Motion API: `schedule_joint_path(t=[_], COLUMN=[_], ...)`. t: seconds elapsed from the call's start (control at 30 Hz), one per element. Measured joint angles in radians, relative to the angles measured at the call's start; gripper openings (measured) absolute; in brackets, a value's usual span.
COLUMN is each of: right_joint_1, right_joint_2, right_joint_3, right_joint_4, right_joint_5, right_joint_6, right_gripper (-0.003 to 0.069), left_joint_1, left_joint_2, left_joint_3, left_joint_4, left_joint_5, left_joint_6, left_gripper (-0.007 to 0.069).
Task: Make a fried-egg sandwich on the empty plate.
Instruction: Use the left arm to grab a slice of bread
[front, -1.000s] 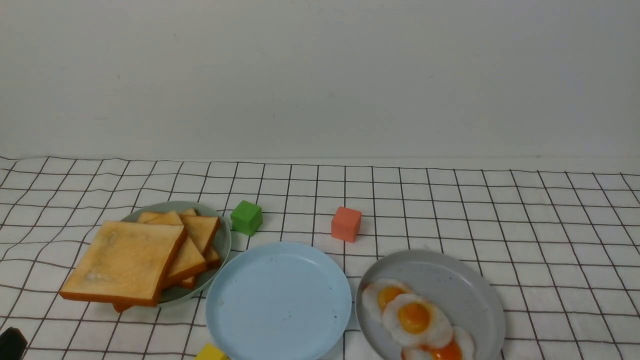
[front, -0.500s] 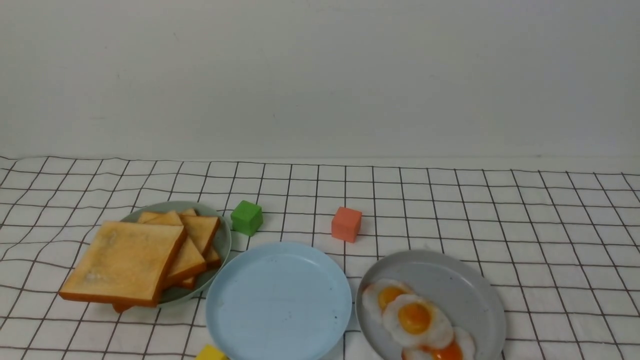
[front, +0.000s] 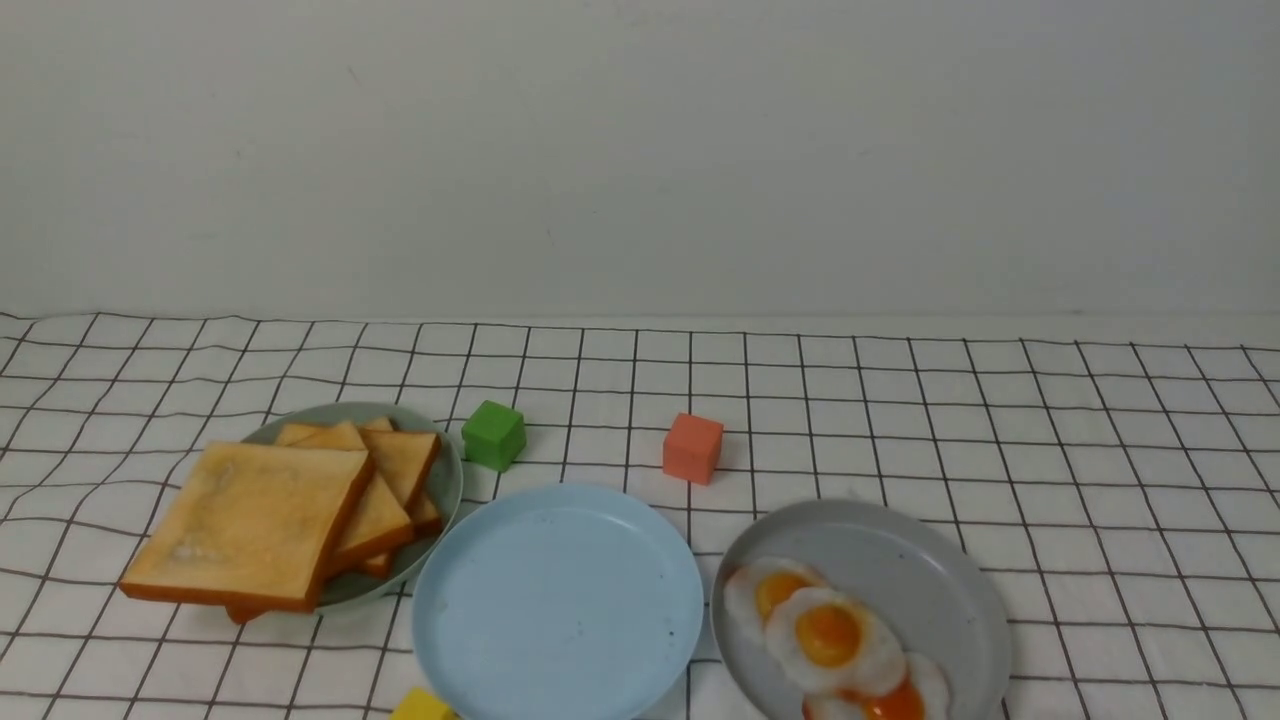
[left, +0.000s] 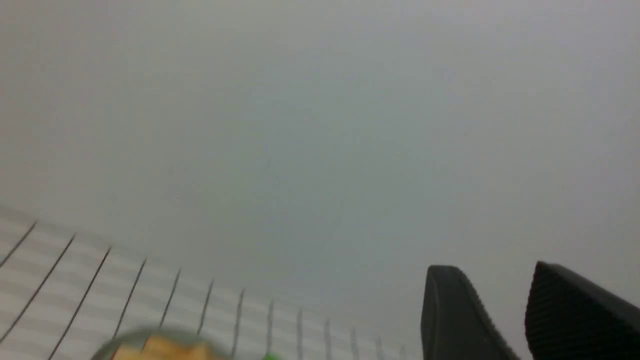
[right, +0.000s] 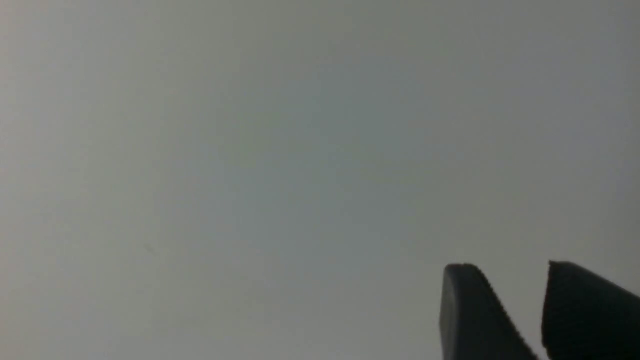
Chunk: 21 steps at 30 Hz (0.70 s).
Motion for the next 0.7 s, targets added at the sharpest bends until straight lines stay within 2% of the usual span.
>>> schedule_joint_path(t=[0.13,0.27,0.4,0.43,0.5,0.53,0.6,0.67,0.7], right_joint_1=[0.000,0.001,0.065,0.070,0.138,0.160,0.213,0.231,0.251], right_joint_2=[0.096,0.163,0.175,0.175,0.180,0.183,0.200,0.208,0.218], right_joint_3=[0.006,0.079,0.186,0.189,0.222,0.226,0.232,0.232,0.232], right_joint_4=[-0.012,0.080,0.245,0.252,0.352,0.380,0.449,0.474,0.506], right_joint_5=[0.106,0.148,0.140,0.140,0.151,0.165,0.211,0.234,0.268], right_joint_6=[0.000,-0.024,-0.196,-0.207,-0.358,-0.393,-0.517,-0.558,-0.601], right_gripper=[0.0241,0.0241,0.0241,0.0241,0.0241,0.0241,0.0241,0.0241,0.0241], left_joint_1=[0.000,0.000,0.000,0.000,0.004,0.014,0.061,0.101,0.147], left_joint_2=[0.113,0.249,0.404,0.410,0.480,0.506,0.556,0.579,0.600], left_joint_3=[-0.003,-0.001,0.000,0.000,-0.003,-0.007,-0.030,-0.042,-0.053], left_joint_4=[0.015,0.015,-0.004,-0.007,-0.033,-0.046,-0.118,-0.165,-0.246], left_joint_5=[0.077,0.123,0.193,0.197,0.222,0.232,0.263,0.275,0.291], left_joint_6=[-0.016,-0.068,-0.052,-0.050,-0.010,0.008,0.073,0.118,0.185], left_gripper=[0.0238,0.0238,0.0238,0.0238,0.0238,0.0238,0.0238,0.0238,0.0238])
